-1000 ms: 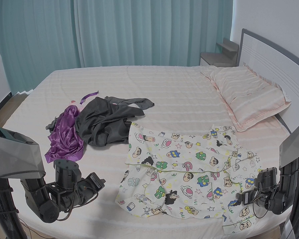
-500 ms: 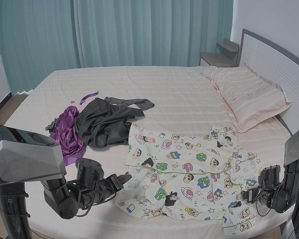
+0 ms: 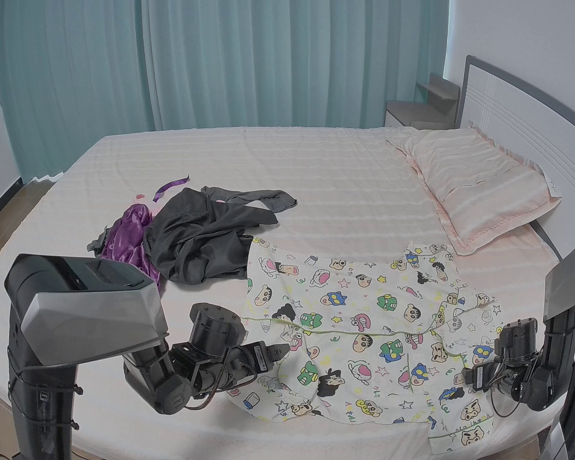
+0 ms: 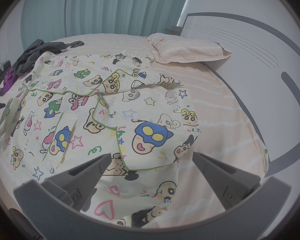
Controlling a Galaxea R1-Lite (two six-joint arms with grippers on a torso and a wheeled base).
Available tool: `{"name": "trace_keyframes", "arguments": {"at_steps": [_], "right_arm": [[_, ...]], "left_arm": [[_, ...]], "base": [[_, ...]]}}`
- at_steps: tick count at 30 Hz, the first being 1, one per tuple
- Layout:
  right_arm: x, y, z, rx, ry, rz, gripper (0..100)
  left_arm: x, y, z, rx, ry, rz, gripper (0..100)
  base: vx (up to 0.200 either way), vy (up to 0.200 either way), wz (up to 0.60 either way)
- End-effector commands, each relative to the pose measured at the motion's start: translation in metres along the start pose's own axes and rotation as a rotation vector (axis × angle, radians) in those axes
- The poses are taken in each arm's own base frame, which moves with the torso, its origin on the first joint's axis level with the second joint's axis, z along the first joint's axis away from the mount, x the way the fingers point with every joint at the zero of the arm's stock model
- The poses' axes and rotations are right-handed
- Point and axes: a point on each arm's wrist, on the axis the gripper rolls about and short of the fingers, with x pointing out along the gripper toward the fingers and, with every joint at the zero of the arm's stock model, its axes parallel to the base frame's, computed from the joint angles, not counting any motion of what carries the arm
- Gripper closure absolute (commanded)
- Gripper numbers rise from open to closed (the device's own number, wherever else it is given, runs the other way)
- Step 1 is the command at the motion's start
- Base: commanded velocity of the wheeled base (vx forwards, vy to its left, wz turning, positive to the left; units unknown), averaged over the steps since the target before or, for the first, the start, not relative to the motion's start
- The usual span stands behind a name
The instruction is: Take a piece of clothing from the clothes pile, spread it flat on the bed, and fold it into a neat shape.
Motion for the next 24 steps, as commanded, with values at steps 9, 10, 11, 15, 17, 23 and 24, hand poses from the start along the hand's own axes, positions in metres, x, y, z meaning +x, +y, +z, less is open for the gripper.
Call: {"name": "trace_keyframes", "arguments": {"at_steps": [9, 10, 11, 15, 17, 23, 24], "right_arm": [[0.0, 0.002, -0.007, -0.015, 0.031, 0.012, 0], [0.0, 0.002, -0.007, -0.015, 0.031, 0.015, 0], [0.0, 0.002, -0.007, -0.017, 0.031, 0.016, 0], [-0.001, 0.004, -0.007, -0.017, 0.029, 0.022, 0], [-0.001, 0.004, -0.006, -0.018, 0.028, 0.027, 0], [-0.001, 0.003, -0.005, -0.012, 0.018, 0.028, 0], [-0.001, 0.003, -0.005, -0.012, 0.018, 0.028, 0]], "left_arm": [[0.014, -0.019, -0.007, 0.055, 0.089, -0.049, 0], [0.014, -0.02, -0.008, 0.054, 0.104, -0.067, 0], [0.013, -0.02, -0.007, 0.054, 0.114, -0.08, 0], [0.011, -0.022, -0.006, 0.055, 0.124, -0.103, 0], [0.012, -0.02, -0.006, 0.07, 0.126, -0.098, 0], [0.018, -0.01, -0.008, 0.149, 0.137, -0.08, 0], [0.019, -0.01, -0.009, 0.161, 0.138, -0.081, 0]], "base": [[0.0, 0.0, 0.0], [0.0, 0.0, 0.0], [0.0, 0.0, 0.0], [0.0, 0.0, 0.0], [0.0, 0.0, 0.0], [0.0, 0.0, 0.0], [0.0, 0.0, 0.0]]}}
